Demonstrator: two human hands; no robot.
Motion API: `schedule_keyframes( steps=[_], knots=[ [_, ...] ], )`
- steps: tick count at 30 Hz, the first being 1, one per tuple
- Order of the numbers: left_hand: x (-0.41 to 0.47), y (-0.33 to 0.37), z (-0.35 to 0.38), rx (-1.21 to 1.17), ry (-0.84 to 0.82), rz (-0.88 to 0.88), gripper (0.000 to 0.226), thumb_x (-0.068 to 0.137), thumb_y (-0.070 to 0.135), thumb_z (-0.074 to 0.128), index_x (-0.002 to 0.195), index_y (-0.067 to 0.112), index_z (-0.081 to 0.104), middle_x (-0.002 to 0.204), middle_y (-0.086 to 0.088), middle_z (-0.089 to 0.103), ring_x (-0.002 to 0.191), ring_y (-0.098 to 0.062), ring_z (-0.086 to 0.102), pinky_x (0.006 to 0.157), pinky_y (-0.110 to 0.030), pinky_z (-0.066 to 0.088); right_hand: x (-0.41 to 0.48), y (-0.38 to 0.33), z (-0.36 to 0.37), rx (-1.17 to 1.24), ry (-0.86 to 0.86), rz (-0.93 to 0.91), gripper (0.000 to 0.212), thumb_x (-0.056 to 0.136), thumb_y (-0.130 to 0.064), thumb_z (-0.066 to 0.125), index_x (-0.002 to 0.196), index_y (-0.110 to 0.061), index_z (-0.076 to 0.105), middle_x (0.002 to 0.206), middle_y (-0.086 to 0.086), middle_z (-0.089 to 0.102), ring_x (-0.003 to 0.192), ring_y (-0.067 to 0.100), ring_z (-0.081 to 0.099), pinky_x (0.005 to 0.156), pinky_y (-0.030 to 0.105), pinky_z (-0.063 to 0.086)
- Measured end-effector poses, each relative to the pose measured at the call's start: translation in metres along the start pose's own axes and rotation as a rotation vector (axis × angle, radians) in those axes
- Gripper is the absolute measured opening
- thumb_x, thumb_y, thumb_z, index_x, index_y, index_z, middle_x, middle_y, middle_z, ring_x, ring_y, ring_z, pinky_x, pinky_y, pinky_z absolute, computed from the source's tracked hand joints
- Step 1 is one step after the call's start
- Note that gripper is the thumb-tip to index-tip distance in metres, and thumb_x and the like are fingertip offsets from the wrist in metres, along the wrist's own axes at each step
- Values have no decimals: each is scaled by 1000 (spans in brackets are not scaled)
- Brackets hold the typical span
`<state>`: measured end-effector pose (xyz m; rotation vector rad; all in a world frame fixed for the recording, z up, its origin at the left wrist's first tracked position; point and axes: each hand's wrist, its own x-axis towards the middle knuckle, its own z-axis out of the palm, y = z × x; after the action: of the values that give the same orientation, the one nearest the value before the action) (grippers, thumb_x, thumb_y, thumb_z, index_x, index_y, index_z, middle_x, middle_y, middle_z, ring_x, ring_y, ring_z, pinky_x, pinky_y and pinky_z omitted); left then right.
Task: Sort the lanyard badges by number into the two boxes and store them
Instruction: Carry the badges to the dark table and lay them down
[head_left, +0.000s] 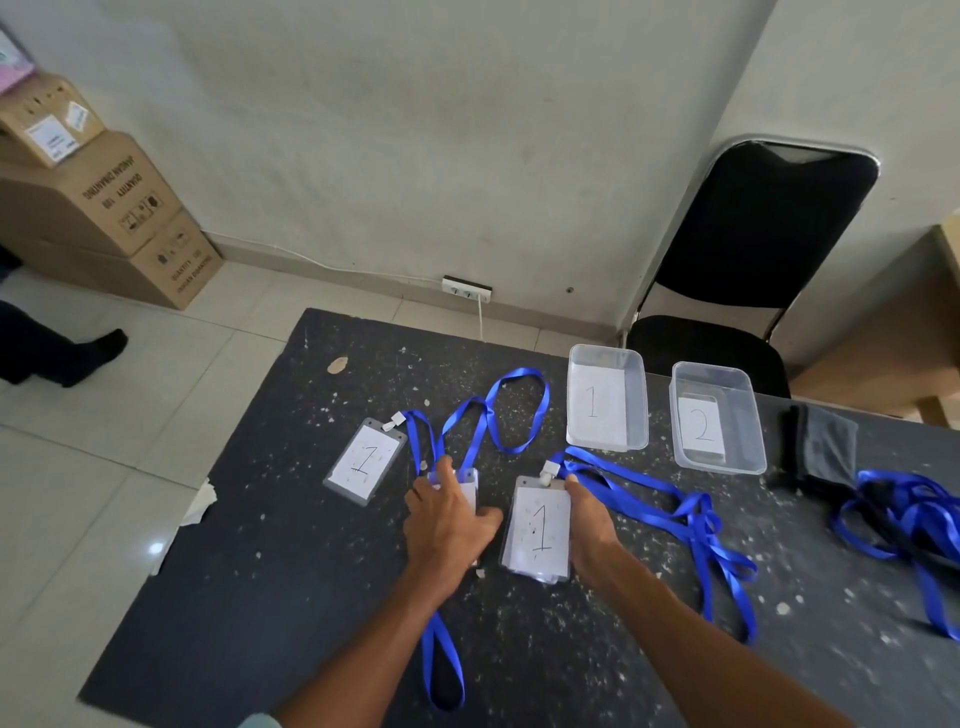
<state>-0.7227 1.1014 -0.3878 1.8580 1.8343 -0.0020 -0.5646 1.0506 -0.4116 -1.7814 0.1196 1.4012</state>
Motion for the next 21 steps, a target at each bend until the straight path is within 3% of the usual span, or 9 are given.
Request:
schedule_keyframes(
  steps=[7,10,12,14,17,19,21],
  knots=[
    [-22,49,-2,-134,-120,164,97,72,48,70,149,26,15,126,-11,52,122,-31,48,92,-41,48,-10,3,19,144,-177,-75,51,102,-42,42,115,1,66,96,18,72,84,31,69,76,43,56],
    [-20,47,-2,-96,-96,193,101,75,46,72,152,24,11,130,-12,51,125,-31,45,95,-41,48,-12,-1,17,173,-270,-64,51,102,-46,40,113,-4,68,105,16,73,97,30,69,86,43,54],
    [-16,39,-1,-54,-97,228,101,77,44,73,153,24,9,132,-12,50,126,-30,45,95,-40,47,-12,-4,16,120,-304,-90,43,103,-37,42,117,-3,65,108,16,73,101,29,69,87,43,54],
    [-12,31,-2,-121,-133,241,99,77,45,71,152,26,10,132,-8,53,124,-29,49,93,-39,48,-11,-4,18,73,-293,-127,34,104,-23,41,119,0,61,102,17,73,92,28,71,80,42,56],
    [2,14,-12,-288,-145,159,82,79,50,60,148,32,20,126,0,60,116,-24,57,90,-37,48,-7,-1,22,45,-260,-155,29,106,-19,39,118,-2,59,103,20,72,95,35,69,85,50,55],
    [22,-7,-25,-362,-59,81,63,84,43,55,141,28,36,124,1,63,114,-22,59,94,-40,49,-3,-2,25,45,-238,-141,25,105,-21,41,114,-5,59,107,21,70,101,38,67,90,55,52],
    [49,-34,-38,-231,77,44,48,85,33,58,131,21,49,122,-4,63,115,-27,58,95,-42,49,4,-1,26,50,-215,-109,23,104,-23,45,113,-8,58,109,20,70,103,38,66,89,55,52]
  ],
)
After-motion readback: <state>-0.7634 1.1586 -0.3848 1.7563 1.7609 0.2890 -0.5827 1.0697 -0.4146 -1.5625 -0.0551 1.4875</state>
